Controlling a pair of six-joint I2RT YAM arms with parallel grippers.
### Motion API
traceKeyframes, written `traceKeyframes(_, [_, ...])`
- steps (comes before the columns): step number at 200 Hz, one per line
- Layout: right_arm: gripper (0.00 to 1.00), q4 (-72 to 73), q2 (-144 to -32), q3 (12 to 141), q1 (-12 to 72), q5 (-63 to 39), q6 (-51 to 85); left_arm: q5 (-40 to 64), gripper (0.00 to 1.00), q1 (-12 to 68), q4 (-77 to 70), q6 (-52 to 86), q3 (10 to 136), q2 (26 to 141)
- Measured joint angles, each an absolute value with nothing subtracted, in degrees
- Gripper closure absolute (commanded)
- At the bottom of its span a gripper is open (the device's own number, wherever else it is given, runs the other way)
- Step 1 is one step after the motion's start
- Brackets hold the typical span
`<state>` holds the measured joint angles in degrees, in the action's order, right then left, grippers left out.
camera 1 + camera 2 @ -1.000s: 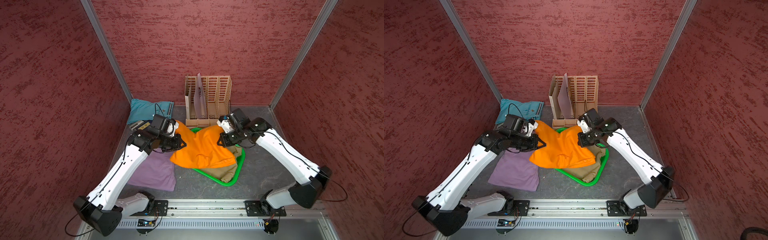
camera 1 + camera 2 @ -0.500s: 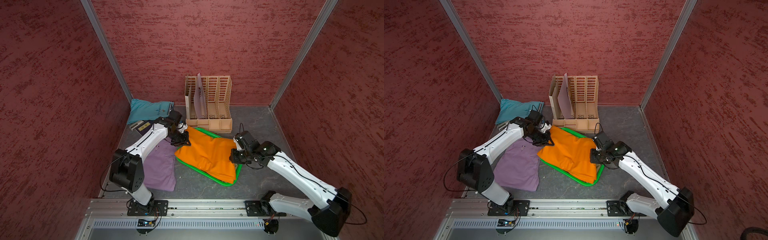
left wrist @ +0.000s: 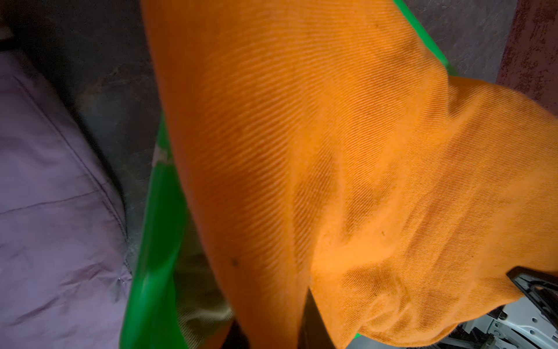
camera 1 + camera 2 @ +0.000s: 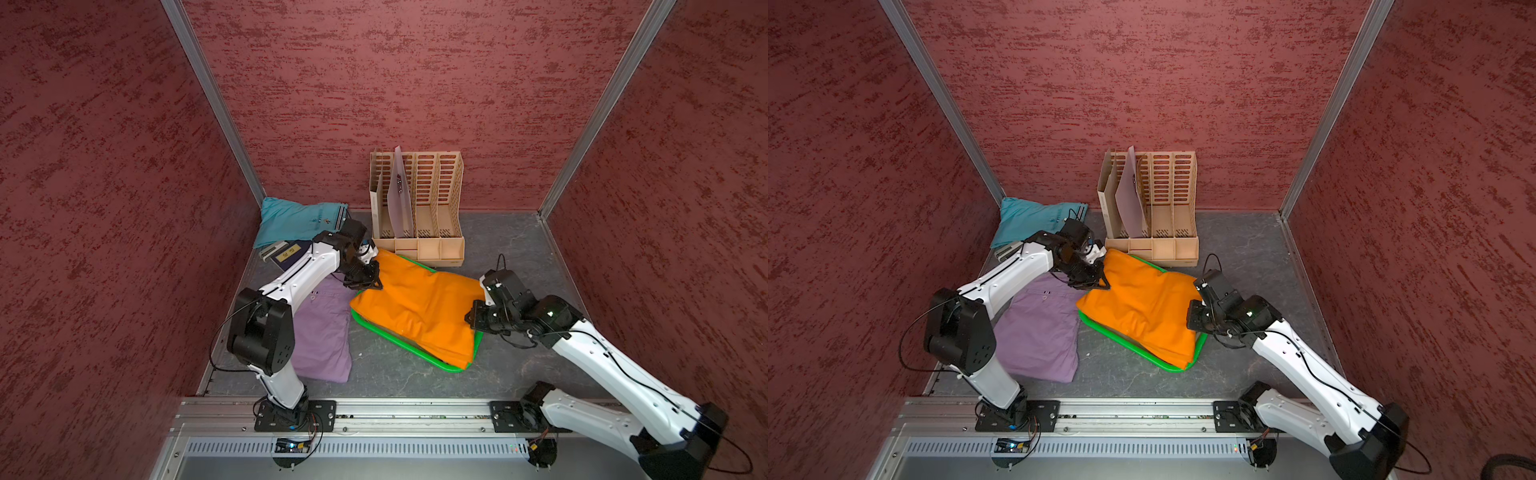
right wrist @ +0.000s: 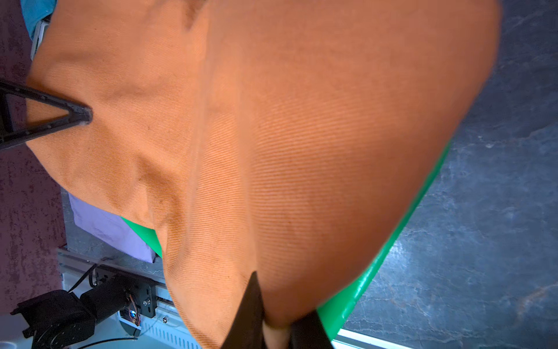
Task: Put the folded long pants in the basket
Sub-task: Place the long pant in the basket.
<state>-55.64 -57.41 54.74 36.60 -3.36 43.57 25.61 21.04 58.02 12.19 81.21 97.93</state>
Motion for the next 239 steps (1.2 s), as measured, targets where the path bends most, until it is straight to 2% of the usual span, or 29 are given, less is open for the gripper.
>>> traceKeyframes(63, [1.0, -51.3, -57.5, 45.2, 36.6, -4.6, 47.7, 25.0, 1.0, 21.4, 58.8, 12.1, 84.6, 106.3])
traceKeyframes(131, [1.0, -51.1, -57.7, 45.4, 36.6, -5.5, 48.0, 23.9, 1.0, 21.9, 61.1, 12.1, 87.4, 108.7])
traceKeyframes(181, [1.0, -54.9, -56.1, 52.1, 36.6, -7.7, 47.6, 23.9, 1.0, 21.9, 64.9, 11.9, 91.5, 108.7])
traceKeyframes(239, [1.0, -54.2, -55.8, 46.3, 36.6, -8.9, 48.0, 24.7, 1.0, 21.9, 66.4, 11.5, 91.8, 109.5])
